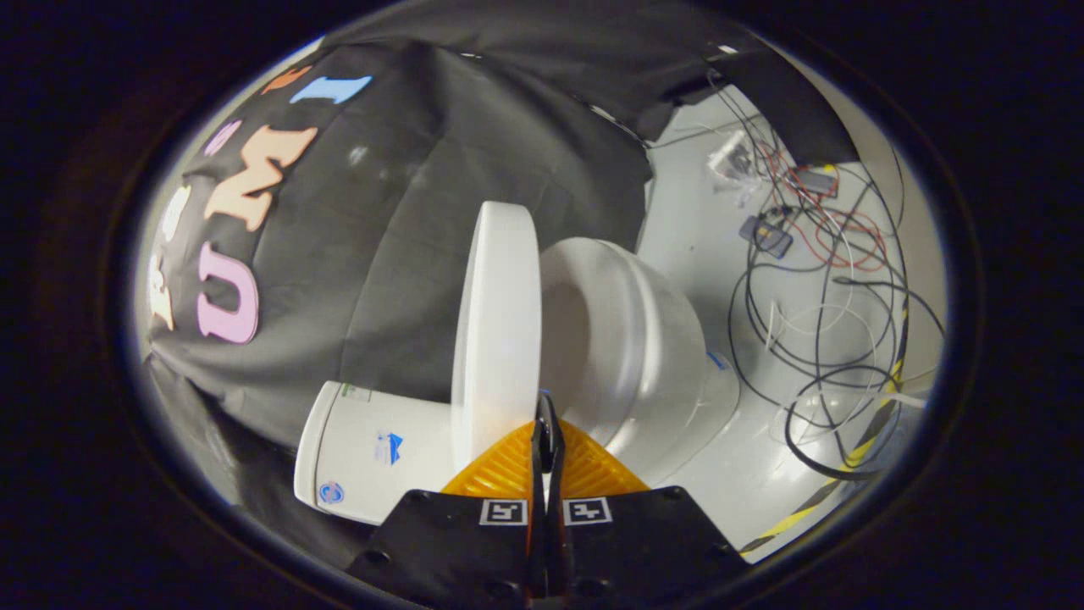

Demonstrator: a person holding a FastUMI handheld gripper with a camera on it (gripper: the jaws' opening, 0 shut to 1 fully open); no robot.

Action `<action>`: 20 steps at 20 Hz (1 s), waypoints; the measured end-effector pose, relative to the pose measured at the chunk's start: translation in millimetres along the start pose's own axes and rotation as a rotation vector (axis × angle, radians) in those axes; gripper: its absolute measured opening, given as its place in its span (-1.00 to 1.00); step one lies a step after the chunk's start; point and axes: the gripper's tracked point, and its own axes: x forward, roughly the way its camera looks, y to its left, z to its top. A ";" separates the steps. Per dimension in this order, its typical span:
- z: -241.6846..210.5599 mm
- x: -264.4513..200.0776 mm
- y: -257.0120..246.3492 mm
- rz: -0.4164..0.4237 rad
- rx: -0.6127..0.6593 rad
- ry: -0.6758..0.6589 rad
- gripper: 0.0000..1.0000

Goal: Open the toilet lid.

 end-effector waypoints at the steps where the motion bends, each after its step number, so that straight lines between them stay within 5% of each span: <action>1: 0.4 -4.6 9.3 -0.009 -0.031 -0.005 -0.98; 9: 4.5 -20.9 71.9 0.048 -0.214 -0.070 -0.97; 20: 6.4 -29.1 110.5 -0.065 -0.417 -0.074 -0.98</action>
